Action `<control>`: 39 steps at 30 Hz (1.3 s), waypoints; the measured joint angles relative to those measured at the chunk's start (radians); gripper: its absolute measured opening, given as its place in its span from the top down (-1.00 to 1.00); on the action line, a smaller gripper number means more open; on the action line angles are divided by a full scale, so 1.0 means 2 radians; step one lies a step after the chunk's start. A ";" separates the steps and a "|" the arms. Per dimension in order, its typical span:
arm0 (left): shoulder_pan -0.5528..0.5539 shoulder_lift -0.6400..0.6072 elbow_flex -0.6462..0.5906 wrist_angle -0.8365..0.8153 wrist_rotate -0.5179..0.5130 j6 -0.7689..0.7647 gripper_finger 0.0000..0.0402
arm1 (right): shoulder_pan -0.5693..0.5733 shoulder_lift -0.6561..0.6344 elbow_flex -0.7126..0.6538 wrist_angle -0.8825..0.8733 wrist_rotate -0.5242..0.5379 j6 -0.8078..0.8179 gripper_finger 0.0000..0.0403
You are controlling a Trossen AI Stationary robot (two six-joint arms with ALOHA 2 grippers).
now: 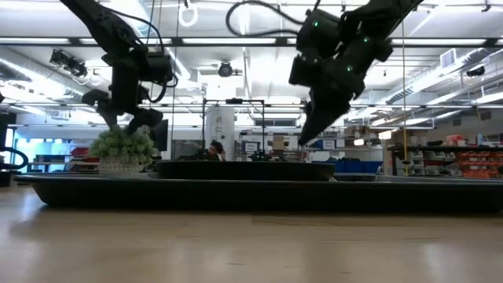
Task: Pick and place plate/cup/fork/spoon on tray
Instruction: Move the gray vase plant to the top right of the table
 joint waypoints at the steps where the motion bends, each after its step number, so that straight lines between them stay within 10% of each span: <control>1: -0.001 0.000 -0.004 0.001 0.000 -0.005 -0.11 | 0.000 0.006 0.000 -0.001 0.000 -0.002 0.22; 18: -0.026 0.000 -0.092 0.122 -0.052 -0.009 -0.02 | 0.016 -0.034 0.000 0.001 0.013 -0.020 0.22; 33: -0.032 0.001 -0.092 0.138 -0.059 0.021 0.71 | 0.024 -0.055 0.000 -0.007 -0.004 -0.034 0.22; 39: -0.061 0.002 -0.092 0.141 -0.070 0.057 0.73 | 0.024 -0.055 0.000 -0.004 0.099 -0.031 0.22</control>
